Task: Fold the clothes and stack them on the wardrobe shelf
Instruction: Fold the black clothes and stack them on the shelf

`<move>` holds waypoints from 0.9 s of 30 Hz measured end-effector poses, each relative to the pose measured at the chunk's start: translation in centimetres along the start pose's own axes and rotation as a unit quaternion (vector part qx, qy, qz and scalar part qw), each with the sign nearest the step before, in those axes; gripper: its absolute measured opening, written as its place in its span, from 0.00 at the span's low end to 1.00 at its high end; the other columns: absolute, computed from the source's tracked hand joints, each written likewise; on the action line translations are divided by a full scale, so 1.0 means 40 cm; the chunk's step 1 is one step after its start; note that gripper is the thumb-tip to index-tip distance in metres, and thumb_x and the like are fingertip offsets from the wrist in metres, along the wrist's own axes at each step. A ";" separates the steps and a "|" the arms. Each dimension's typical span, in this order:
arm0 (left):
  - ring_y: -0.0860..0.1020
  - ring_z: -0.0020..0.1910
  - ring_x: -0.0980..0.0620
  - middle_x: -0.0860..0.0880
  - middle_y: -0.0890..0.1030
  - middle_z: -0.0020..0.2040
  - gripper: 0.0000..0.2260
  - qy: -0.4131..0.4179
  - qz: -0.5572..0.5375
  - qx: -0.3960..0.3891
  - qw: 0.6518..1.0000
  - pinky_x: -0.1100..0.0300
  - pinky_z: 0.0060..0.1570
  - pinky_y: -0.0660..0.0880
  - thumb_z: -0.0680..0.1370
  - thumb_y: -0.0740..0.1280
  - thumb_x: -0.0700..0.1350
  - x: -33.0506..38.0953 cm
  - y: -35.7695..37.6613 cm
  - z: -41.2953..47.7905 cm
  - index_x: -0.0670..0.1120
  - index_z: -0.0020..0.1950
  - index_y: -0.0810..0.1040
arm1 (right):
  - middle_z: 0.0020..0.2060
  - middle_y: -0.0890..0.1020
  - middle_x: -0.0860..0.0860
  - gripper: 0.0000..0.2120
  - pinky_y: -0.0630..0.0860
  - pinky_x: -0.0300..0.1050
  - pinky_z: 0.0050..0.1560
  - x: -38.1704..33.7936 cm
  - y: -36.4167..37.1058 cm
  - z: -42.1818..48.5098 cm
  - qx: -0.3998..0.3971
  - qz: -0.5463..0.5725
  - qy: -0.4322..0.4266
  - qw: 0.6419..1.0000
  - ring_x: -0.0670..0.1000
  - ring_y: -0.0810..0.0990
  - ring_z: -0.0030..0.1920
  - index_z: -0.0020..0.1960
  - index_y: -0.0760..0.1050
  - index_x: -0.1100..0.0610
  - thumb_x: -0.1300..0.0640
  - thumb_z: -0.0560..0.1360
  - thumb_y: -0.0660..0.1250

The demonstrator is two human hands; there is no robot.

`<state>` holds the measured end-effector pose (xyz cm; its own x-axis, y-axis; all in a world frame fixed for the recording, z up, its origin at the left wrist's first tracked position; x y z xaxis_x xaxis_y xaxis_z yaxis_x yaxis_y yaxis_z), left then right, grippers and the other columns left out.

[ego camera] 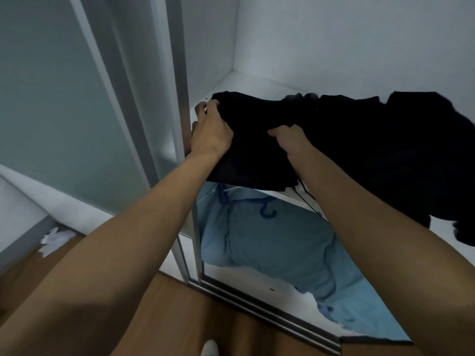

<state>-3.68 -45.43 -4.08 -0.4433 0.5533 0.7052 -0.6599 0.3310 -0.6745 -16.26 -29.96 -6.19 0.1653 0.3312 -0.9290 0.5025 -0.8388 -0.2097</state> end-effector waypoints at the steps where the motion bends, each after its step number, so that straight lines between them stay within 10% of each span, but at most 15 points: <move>1: 0.70 0.67 0.36 0.44 0.57 0.78 0.22 0.000 0.011 0.002 1.000 0.47 0.66 0.67 0.80 0.57 0.39 -0.001 0.002 0.010 0.47 0.74 0.63 | 0.52 0.80 0.58 0.14 0.76 0.37 0.31 -0.003 0.014 0.020 0.000 -0.007 -0.008 1.000 0.51 0.80 0.42 0.62 0.73 0.62 0.60 0.78 0.66; 7: 0.45 0.80 0.40 0.47 0.47 0.82 0.24 0.023 0.143 -0.109 0.983 0.38 0.75 0.45 0.84 0.54 0.50 -0.016 0.053 0.070 0.49 0.80 0.57 | 0.59 0.77 0.56 0.23 0.77 0.37 0.44 0.008 0.063 0.127 0.022 0.026 -0.020 0.999 0.49 0.77 0.44 0.74 0.64 0.62 0.66 0.80 0.61; 16: 0.48 0.79 0.39 0.47 0.49 0.82 0.24 0.014 0.254 -0.163 0.953 0.39 0.74 0.44 0.82 0.55 0.45 -0.039 0.073 0.113 0.47 0.79 0.56 | 0.71 0.70 0.60 0.28 0.70 0.47 0.68 -0.030 0.123 0.195 0.097 0.036 -0.013 0.995 0.59 0.73 0.67 0.77 0.59 0.62 0.69 0.78 0.57; 22: 0.43 0.79 0.34 0.42 0.44 0.81 0.28 -0.014 0.348 -0.197 0.916 0.35 0.73 0.42 0.82 0.55 0.46 -0.052 0.097 0.107 0.42 0.80 0.50 | 0.54 0.81 0.63 0.05 0.80 0.56 0.57 -0.046 0.112 0.192 -0.021 -0.147 -0.055 0.987 0.61 0.82 0.54 0.49 0.75 0.62 0.61 0.77 0.63; 27: 0.42 0.79 0.38 0.46 0.43 0.82 0.27 -0.021 0.327 -0.172 0.929 0.32 0.72 0.40 0.83 0.50 0.50 -0.049 0.099 0.111 0.44 0.81 0.47 | 0.43 0.84 0.65 0.17 0.83 0.55 0.42 -0.081 -0.025 0.129 0.032 -0.201 -0.160 0.966 0.58 0.83 0.38 0.46 0.80 0.68 0.53 0.77 0.64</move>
<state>-8.10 -48.60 -7.15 -0.7084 0.6949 0.1234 -0.0112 0.1637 -0.9864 -21.66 -32.43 -4.53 -0.3085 0.4932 -0.8134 0.4160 -0.6990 -0.5817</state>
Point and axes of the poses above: each hand's wrist, its own z-axis towards the middle knuckle, its own y-axis out of the palm, x = y × z, the point moved 7 cm from there along z, towards the middle knuckle
